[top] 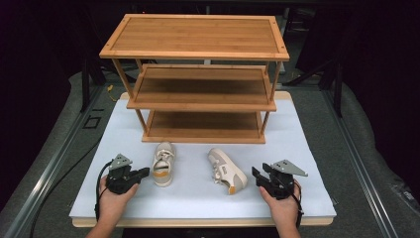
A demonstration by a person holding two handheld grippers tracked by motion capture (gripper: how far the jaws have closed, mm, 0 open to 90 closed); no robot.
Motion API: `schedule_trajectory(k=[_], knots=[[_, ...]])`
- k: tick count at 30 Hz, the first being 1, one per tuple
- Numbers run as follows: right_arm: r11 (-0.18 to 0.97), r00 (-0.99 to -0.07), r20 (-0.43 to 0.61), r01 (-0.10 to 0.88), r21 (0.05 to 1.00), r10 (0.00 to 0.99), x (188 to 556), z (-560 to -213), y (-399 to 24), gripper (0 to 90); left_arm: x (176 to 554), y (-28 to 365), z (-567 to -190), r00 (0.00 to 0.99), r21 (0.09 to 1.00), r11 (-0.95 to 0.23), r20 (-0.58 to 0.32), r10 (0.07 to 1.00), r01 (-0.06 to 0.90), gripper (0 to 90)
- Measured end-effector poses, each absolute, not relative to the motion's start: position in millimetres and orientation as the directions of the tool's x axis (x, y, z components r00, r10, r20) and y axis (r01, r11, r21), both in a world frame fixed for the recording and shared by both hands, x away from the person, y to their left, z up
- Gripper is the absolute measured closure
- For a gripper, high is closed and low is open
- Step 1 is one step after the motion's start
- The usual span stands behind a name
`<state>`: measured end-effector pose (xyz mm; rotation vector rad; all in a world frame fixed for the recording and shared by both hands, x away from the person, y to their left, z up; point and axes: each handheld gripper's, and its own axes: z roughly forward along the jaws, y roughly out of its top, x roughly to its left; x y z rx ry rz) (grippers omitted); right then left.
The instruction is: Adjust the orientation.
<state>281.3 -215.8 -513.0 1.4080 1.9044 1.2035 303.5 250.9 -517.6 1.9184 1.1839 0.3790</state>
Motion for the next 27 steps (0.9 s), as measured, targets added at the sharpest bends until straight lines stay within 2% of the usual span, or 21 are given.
schedule_trajectory(k=[5, 8, 12, 15, 24, 27], knots=[[0.082, -0.357, 0.121, 0.506, 0.859, 0.926, 281, -513, -216, 55.5, 303, 253, -515, 0.502, 0.787, -0.194, -0.164, 0.849, 0.586, 86.5], [0.088, -0.362, 0.116, 0.502, 0.860, 0.925, 281, -512, -215, 60.2, 302, 253, -513, 0.496, 0.796, -0.176, -0.172, 0.851, 0.579, 85.3], [0.122, -0.406, 0.090, 0.467, 0.876, 0.909, 275, -504, -209, 81.6, 301, 253, -511, 0.494, 0.805, -0.164, -0.177, 0.851, 0.570, 84.7], [0.142, -0.440, 0.076, 0.442, 0.886, 0.895, 271, -499, -204, 88.8, 301, 253, -511, 0.496, 0.805, -0.165, -0.177, 0.850, 0.570, 83.9], [0.218, -0.538, 0.049, 0.422, 0.880, 0.842, 267, -499, -183, 89.9, 301, 254, -510, 0.494, 0.807, -0.153, -0.188, 0.849, 0.570, 81.7], [0.240, -0.543, 0.038, 0.431, 0.870, 0.839, 268, -502, -178, 89.2, 301, 254, -510, 0.493, 0.807, -0.151, -0.190, 0.849, 0.571, 81.0]])
